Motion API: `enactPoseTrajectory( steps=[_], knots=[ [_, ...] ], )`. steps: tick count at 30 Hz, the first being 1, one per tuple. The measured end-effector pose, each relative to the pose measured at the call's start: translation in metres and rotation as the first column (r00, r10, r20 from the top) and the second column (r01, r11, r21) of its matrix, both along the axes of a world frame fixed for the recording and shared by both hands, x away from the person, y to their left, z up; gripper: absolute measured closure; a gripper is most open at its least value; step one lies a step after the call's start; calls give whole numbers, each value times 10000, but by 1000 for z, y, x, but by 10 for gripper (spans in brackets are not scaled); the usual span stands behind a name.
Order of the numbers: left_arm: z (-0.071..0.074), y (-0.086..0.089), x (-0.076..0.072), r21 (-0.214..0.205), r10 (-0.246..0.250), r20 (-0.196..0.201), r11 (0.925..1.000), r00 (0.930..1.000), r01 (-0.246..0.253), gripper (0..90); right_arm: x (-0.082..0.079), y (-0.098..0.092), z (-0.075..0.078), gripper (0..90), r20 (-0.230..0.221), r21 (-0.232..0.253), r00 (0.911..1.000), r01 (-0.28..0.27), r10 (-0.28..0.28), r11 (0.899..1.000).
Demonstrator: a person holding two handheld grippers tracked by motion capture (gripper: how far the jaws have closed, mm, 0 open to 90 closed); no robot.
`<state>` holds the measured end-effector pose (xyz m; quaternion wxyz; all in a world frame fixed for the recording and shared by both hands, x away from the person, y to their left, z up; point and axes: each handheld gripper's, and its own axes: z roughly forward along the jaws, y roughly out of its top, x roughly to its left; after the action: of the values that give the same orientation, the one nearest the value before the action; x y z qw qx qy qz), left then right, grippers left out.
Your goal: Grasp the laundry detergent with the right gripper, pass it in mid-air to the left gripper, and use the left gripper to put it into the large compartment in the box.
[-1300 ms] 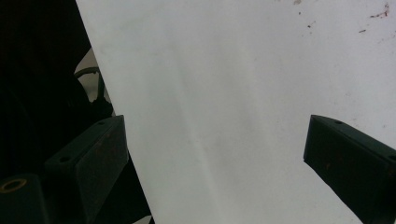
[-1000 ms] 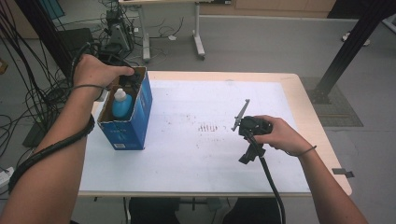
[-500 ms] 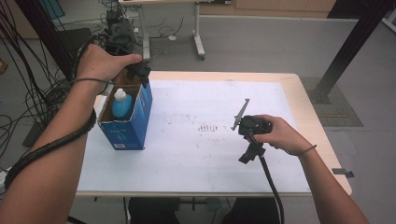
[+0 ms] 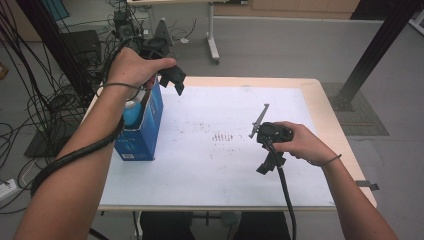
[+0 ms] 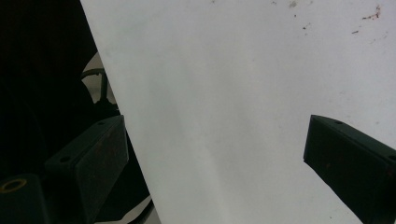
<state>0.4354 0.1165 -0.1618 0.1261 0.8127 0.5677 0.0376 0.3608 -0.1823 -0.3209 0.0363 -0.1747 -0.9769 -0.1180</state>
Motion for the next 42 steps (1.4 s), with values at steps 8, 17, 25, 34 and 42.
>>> enactPoseTrajectory(
  steps=[8,17,25,34,42],
  knots=[
    [-20,-24,1,-330,-369,-150,9988,9992,364,80,-1,3,3,63,32,69,10000,-39,38,10000],
    [-47,-45,4,-336,-653,-244,9974,9976,645,84,-1,2,2,62,-24,174,10000,-2,3,9998],
    [-79,-59,7,-203,-632,-388,9978,9972,625,94,-3,1,3,62,-35,168,10000,56,-56,9998],
    [-106,-67,9,-12,-473,-650,9989,9968,473,109,-3,-4,0,63,-48,188,9999,123,-122,9997],
    [-131,-69,8,95,-686,-639,9975,9956,694,125,-3,-4,-1,62,-75,232,9999,140,-138,9996]
  ],
)
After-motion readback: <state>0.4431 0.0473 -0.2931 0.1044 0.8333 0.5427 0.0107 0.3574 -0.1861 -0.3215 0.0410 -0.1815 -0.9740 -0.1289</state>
